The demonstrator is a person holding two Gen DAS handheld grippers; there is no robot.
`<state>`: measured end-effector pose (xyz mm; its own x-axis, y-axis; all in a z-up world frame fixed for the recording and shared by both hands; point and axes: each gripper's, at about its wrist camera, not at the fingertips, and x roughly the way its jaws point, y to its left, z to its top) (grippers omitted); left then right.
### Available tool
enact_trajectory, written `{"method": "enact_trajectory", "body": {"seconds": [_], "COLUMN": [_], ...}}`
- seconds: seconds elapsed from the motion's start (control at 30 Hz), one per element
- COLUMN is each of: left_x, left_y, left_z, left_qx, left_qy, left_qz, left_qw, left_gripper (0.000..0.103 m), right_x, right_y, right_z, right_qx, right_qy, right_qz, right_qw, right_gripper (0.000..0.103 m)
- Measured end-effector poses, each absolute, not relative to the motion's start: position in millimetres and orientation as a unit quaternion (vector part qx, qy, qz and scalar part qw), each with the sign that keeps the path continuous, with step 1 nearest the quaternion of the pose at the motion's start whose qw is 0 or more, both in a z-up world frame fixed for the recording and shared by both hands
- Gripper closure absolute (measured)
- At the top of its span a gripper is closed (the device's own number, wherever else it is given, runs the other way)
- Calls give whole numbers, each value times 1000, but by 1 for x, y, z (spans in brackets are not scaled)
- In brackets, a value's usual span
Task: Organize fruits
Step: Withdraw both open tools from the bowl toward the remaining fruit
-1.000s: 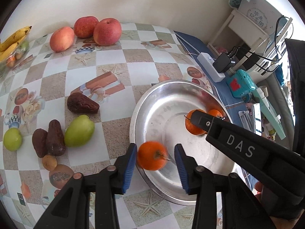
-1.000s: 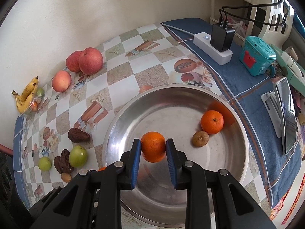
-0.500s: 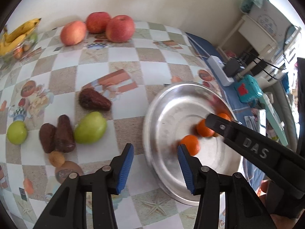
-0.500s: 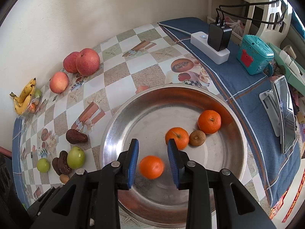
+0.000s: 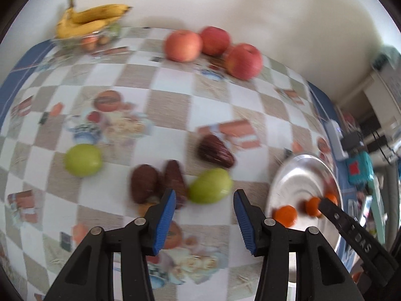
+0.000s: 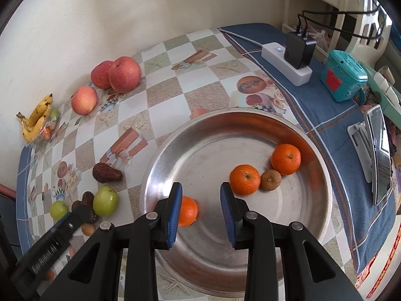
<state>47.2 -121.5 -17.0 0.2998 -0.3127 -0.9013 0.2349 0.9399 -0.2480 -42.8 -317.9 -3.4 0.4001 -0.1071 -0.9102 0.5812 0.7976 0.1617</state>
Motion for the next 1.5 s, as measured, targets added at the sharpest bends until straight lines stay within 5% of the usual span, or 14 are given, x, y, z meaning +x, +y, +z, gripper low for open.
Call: {"method": "enact_trajectory", "body": {"seconds": [0.5,0.57,0.63,0.7,0.73,0.77,1.5], "left_x": [66,66,66,66,66,66,67], "left_y": [-70,-70,-70,-70,-68,-67,-62], "left_z": [2,0,-2,-5,-6,-8,-5], "left_qx": [-57,-57,-56,-59,-60,-61,-12], "left_qy": [546,549,554,556,556,556,523], "left_qz": [-97,-95,-92,-89,-85,-81,-48], "left_qw": [830,828,826,824,824,825,851], "left_gripper": [46,41,23,8,0,0,0], "right_x": [-31,-30,-30,-29,-29,-29,-25], "right_y": [-282,-283,-283,-285,-285,-286,-284], "right_z": [12,11,9,6,4,2,-15], "right_qx": [193,193,193,194,195,195,193], "right_qy": [498,500,503,505,504,504,505], "right_qz": [-174,-174,-174,-178,-180,-182,-182], "right_qw": [827,826,824,822,822,822,822], "right_gripper": [71,71,70,48,26,15,13]}}
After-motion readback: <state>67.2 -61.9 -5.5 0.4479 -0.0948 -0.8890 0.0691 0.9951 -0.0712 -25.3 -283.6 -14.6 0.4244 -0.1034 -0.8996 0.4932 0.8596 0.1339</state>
